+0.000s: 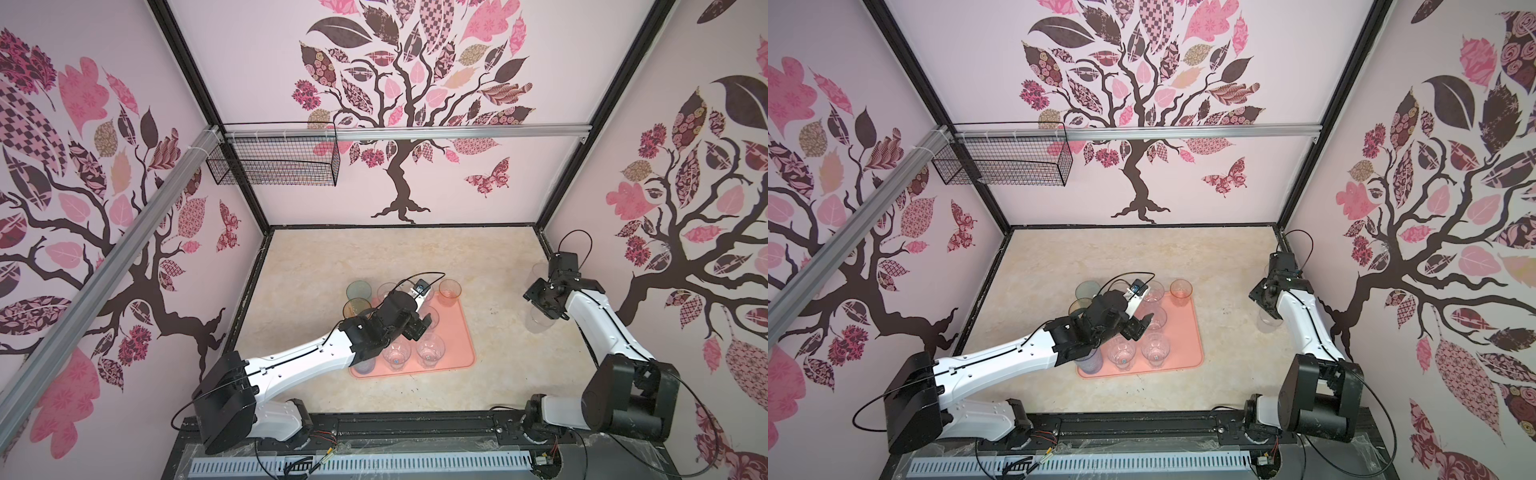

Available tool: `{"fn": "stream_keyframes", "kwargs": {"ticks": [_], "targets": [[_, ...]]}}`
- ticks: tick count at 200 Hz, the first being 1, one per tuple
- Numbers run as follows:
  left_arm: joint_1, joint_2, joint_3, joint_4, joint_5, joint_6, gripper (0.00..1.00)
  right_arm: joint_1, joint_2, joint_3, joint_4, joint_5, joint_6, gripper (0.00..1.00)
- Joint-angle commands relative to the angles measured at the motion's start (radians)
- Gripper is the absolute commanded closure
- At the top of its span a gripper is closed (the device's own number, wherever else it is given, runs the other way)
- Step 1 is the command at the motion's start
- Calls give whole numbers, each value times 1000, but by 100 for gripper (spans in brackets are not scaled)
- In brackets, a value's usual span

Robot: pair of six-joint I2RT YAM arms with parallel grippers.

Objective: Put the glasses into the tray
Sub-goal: 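Move right gripper back to the frosted cup on the table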

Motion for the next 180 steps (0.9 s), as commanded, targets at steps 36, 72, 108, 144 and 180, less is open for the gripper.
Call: {"fn": "stream_keyframes", "kwargs": {"ticks": [36,72,108,144,180], "targets": [[27,-19,-55,27,-6,6,14,2,80,-33,48,29,17,44],[30,-18,-59,30,-7,4,14,2,112,-60,60,16,19,44],[30,-8,-59,26,-15,4,14,1,116,-84,80,3,14,46],[31,-2,-61,19,-51,6,14,2,128,-94,87,-20,0,53],[30,-1,-67,28,-59,5,13,2,113,-109,99,-55,3,69]]}}
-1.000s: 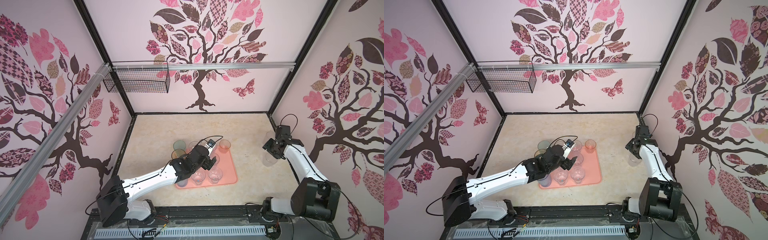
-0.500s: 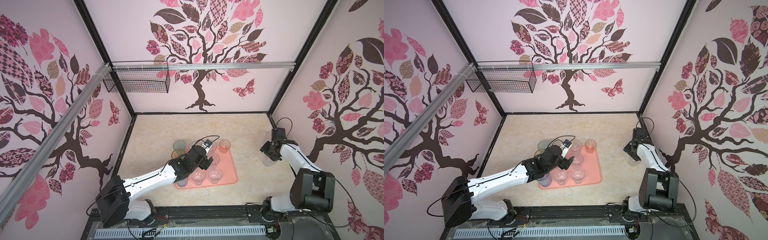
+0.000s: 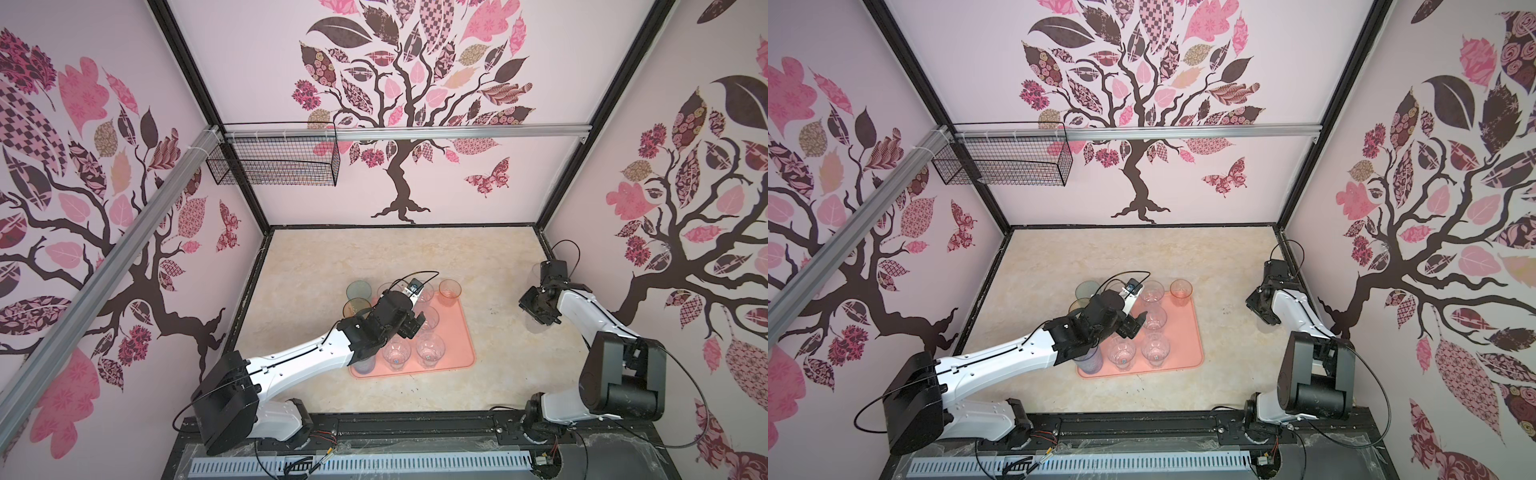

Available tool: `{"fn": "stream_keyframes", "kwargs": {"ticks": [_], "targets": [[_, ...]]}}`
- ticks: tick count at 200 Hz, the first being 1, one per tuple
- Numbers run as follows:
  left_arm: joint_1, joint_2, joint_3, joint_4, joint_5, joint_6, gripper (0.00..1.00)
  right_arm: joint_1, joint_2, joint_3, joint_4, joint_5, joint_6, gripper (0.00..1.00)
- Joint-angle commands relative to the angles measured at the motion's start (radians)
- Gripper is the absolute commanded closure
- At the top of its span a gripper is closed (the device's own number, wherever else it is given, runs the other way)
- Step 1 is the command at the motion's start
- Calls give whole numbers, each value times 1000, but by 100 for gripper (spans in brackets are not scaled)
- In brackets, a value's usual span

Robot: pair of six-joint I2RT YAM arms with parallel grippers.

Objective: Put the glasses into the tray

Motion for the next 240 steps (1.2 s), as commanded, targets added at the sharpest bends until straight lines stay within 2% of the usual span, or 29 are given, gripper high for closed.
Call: {"fn": "stream_keyframes", "kwargs": {"ticks": [1,29,65,104,137,208,240], "targets": [[5,1,-32,17,-21,5,13,2,6,-18,-5,-30,-3,69],[6,19,-42,34,-35,-2,13,3,-36,-28,6,-65,5,82],[6,29,-40,44,-36,-7,13,18,-67,-43,-2,-103,15,89],[6,38,-42,50,-35,-13,13,69,-104,-57,-1,-90,17,93],[7,29,-49,57,-41,-16,13,148,-127,-57,-10,-30,11,96],[17,-9,-63,38,-47,-55,13,198,-196,-63,-53,-7,-34,100],[19,-32,-57,25,-44,-79,14,297,-205,9,-112,25,-65,100]]}}
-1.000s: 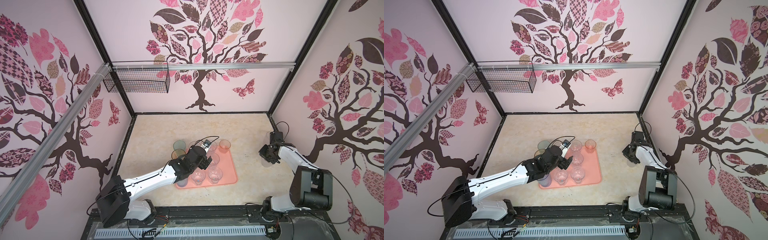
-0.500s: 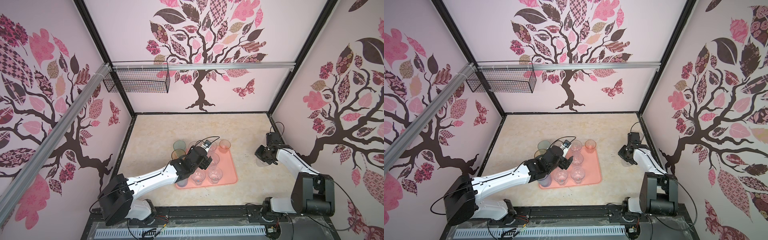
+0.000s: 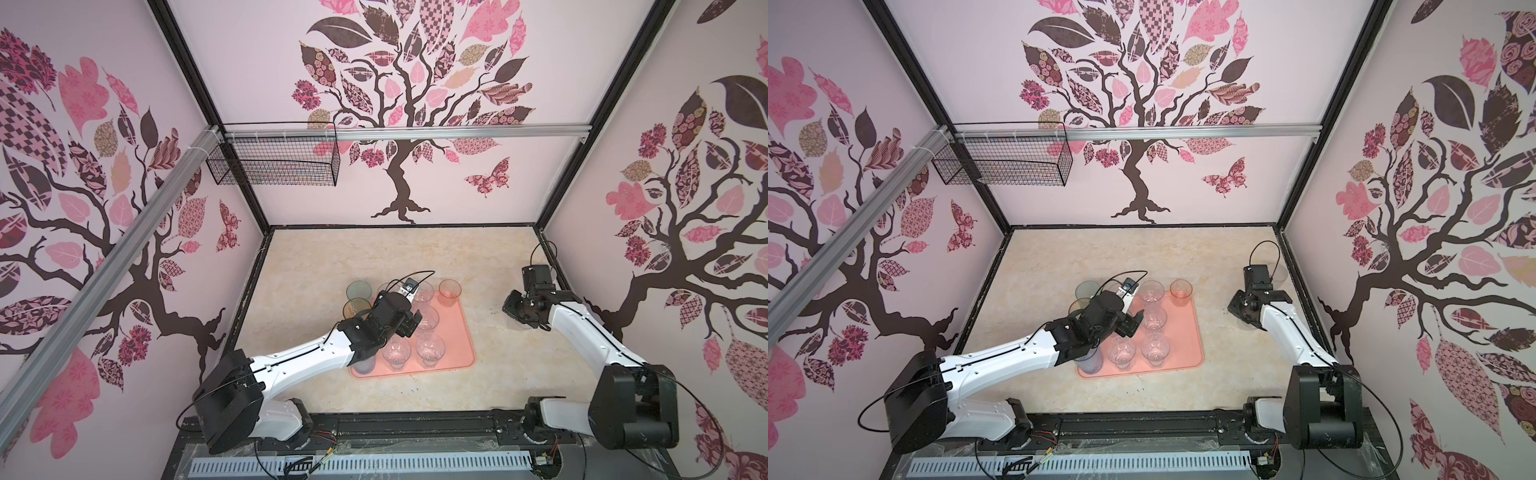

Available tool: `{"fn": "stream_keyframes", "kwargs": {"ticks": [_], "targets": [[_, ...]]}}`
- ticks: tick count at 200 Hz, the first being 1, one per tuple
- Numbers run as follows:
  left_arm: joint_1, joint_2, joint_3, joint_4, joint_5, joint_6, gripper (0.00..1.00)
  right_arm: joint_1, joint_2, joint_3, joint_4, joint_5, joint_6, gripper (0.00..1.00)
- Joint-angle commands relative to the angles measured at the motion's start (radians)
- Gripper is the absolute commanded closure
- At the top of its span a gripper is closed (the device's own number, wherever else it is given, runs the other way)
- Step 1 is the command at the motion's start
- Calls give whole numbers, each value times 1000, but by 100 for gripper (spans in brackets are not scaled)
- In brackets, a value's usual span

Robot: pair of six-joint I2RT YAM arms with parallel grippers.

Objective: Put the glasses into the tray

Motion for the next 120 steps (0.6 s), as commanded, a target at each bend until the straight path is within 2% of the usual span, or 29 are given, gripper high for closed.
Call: {"fn": "stream_keyframes", "kwargs": {"ticks": [1,27,78,120], "targets": [[5,-34,-24,-8,-4,-33,13,77,-36,74,-74,40,-41,100],[6,-57,-10,-27,-20,-45,14,223,-10,150,-123,67,-81,100],[49,-153,-54,-65,-29,-124,13,542,135,266,-230,116,-138,100],[62,-204,-95,-97,-38,-174,14,602,230,282,-159,34,-124,100]]}}
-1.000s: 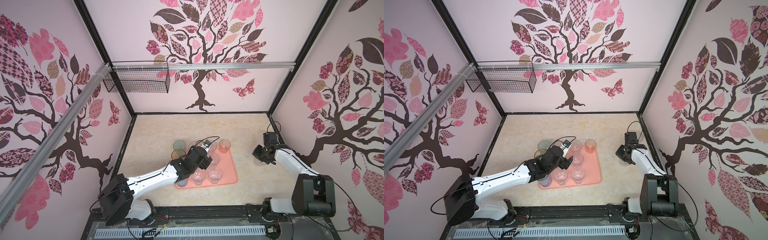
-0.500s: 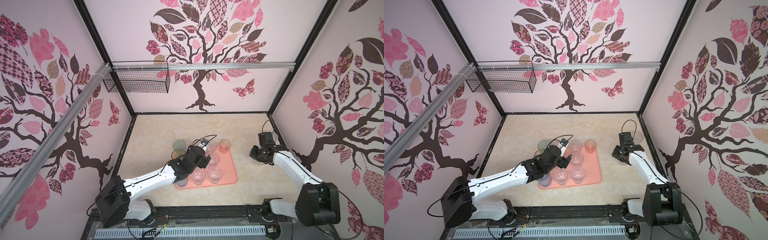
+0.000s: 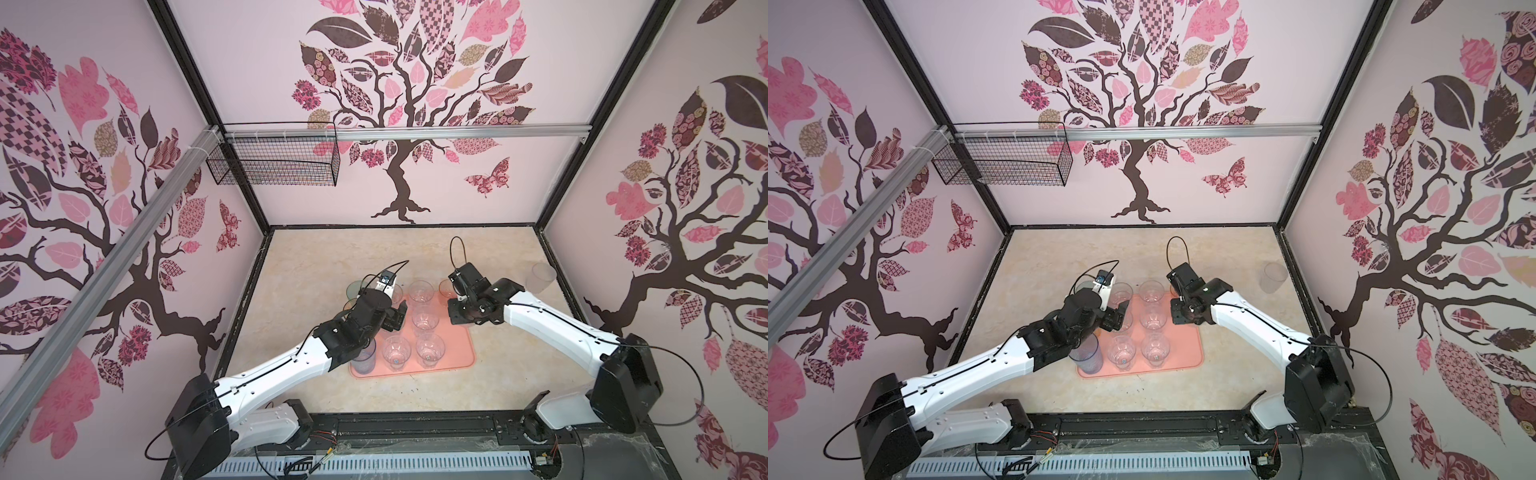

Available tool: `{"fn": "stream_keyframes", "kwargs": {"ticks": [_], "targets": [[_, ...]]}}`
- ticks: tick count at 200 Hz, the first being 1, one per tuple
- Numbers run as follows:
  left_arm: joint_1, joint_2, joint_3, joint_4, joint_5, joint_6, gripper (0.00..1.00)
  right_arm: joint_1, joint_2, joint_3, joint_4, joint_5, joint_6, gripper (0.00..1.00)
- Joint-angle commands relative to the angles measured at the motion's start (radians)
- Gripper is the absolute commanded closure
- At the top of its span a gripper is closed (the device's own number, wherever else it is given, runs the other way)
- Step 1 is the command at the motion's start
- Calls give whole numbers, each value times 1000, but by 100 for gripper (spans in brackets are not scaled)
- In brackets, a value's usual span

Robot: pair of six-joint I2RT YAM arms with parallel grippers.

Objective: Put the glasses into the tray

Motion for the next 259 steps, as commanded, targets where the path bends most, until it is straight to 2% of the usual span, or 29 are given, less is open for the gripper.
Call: {"fn": "stream_keyframes", "kwargs": {"ticks": [1,106,130,171,259], "targets": [[2,-18,-40,-37,-11,-49,14,9,62,34,2,-26,-6,100],[3,-4,-26,-58,18,-59,14,51,242,88,65,-9,-43,100],[2,3,-20,-57,20,-55,14,52,256,106,68,-5,-57,100],[3,6,-20,-57,24,-56,14,53,267,130,61,-12,-62,92],[2,13,-16,-60,28,-62,14,53,281,120,38,17,-72,89]]}}
